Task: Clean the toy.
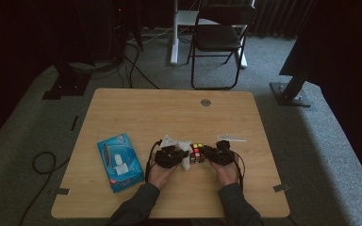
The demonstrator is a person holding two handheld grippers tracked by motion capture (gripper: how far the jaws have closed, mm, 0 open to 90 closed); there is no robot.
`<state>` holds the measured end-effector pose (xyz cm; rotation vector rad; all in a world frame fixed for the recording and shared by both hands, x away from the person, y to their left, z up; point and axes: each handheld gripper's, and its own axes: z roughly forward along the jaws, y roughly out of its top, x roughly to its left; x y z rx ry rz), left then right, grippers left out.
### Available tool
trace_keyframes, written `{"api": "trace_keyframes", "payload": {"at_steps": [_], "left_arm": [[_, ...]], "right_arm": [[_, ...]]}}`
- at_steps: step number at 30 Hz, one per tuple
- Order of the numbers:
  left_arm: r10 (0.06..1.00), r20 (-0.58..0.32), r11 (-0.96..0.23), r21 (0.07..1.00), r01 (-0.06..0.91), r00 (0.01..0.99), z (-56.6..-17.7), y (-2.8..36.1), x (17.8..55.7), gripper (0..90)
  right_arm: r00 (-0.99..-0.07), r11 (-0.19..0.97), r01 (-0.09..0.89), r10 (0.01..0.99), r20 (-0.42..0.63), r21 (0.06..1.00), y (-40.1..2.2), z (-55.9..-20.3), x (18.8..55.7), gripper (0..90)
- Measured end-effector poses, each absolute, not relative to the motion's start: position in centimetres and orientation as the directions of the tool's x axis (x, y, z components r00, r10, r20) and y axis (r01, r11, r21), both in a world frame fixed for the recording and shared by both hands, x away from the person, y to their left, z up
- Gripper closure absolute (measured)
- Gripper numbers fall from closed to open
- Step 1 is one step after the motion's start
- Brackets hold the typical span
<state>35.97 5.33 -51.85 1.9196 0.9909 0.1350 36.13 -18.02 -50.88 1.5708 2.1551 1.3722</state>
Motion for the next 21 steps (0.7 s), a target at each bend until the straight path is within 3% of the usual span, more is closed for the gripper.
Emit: {"api": "trace_keyframes", "payload": {"at_steps": [14,21], "left_arm": [[0.702,-0.289,-0.27,0.738,0.618,0.651,-53.7,5.0,37.0,84.4],[0.717,-0.239,-0.32,0.721,0.615,0.654,-54.6,4.5,36.9,84.7]], "right_arm": [[-0.443,0.036,0.684,0.814,0.375,0.728,-18.0,-50.9,36.1,69.1],[-0.443,0.037,0.684,0.814,0.376,0.728,-18.0,-50.9,36.1,69.1]]}}
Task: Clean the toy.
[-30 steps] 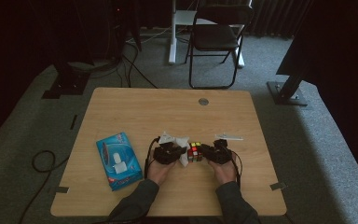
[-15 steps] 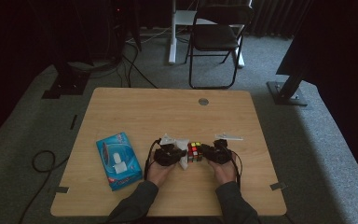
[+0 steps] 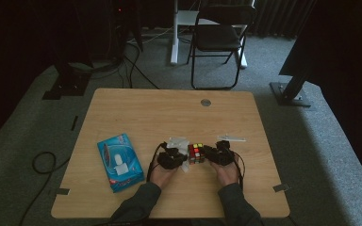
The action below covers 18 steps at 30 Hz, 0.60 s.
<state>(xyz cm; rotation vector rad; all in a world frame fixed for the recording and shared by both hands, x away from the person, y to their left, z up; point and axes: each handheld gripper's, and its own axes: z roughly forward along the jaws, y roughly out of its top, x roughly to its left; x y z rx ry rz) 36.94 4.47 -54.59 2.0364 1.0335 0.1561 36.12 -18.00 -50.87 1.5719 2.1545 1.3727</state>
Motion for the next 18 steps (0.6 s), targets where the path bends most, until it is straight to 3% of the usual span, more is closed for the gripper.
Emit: {"api": "trace_keyframes", "payload": {"at_steps": [18], "left_arm": [[0.693,-0.239,-0.27,0.789,0.552,0.68,-51.4,5.3,35.0,84.5]], "right_arm": [[-0.44,0.034,0.683,0.817,0.373,0.73,-18.0,-50.9,36.1,69.1]]}}
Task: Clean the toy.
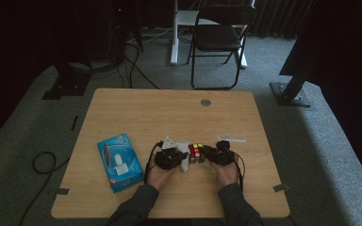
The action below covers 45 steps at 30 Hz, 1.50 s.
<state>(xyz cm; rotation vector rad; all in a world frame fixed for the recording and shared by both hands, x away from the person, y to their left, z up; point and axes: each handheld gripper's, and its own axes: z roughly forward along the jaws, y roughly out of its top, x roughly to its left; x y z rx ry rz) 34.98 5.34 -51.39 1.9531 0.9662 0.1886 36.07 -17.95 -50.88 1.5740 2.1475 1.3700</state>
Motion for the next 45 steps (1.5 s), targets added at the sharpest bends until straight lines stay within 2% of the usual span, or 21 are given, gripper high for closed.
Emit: {"api": "trace_keyframes", "payload": {"at_steps": [17,28,33,40,45], "left_arm": [[0.678,-0.241,-0.325,0.749,0.577,0.694,-53.2,4.6,34.7,84.7],[0.698,-0.136,-0.405,0.734,0.545,0.703,-54.4,3.6,34.4,84.7],[0.727,-0.143,-0.376,0.737,0.563,0.672,-54.2,4.5,34.6,84.7],[0.773,-0.157,-0.298,0.766,0.57,0.615,-53.2,6.7,35.3,84.8],[0.78,-0.146,-0.296,0.771,0.564,0.609,-53.1,6.8,35.3,84.8]], "right_arm": [[-0.434,0.026,0.685,0.817,0.38,0.728,-18.0,-50.9,36.1,69.3],[-0.429,0.021,0.684,0.82,0.379,0.729,-17.9,-50.9,36.1,69.5],[-0.431,0.028,0.683,0.822,0.372,0.73,-17.9,-50.9,36.1,69.4],[-0.426,0.033,0.686,0.828,0.365,0.726,-18.1,-50.9,36.2,61.1],[-0.433,0.029,0.668,0.828,0.356,0.744,-18.2,-50.5,35.9,56.8]]}}
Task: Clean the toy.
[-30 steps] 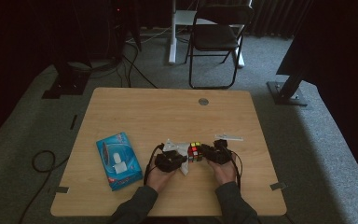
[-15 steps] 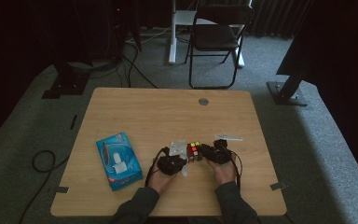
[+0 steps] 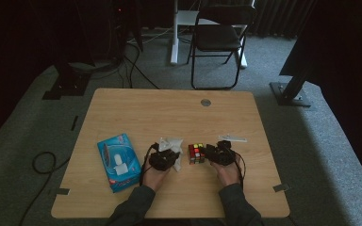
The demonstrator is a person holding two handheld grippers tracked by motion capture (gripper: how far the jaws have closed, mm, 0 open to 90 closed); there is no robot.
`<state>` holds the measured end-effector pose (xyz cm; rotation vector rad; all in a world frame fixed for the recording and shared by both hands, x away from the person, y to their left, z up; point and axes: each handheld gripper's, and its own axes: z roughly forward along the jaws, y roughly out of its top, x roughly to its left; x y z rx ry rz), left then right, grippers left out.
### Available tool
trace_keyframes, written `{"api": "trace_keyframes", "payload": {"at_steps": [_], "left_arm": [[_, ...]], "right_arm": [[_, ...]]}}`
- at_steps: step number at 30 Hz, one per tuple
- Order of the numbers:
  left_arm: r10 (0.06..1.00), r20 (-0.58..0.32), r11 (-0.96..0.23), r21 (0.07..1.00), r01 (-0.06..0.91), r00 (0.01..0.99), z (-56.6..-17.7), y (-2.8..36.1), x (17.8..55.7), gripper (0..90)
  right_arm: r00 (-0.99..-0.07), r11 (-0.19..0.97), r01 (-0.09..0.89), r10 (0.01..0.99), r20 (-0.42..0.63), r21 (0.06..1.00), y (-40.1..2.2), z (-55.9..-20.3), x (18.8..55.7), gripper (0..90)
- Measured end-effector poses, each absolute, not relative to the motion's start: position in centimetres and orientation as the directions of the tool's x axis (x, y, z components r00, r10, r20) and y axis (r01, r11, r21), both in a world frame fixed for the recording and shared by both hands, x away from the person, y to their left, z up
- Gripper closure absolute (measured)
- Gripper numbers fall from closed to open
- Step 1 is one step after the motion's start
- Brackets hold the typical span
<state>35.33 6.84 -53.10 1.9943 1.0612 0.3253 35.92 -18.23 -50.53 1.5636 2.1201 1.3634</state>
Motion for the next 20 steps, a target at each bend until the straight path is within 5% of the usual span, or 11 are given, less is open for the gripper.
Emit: {"api": "trace_keyframes", "payload": {"at_steps": [20], "left_arm": [[0.788,-0.139,-0.288,0.778,0.559,0.6,-53.1,6.8,35.3,84.8]], "right_arm": [[-0.343,0.029,0.643,0.904,0.254,0.766,-20.4,-50.6,36.4,51.6]]}}
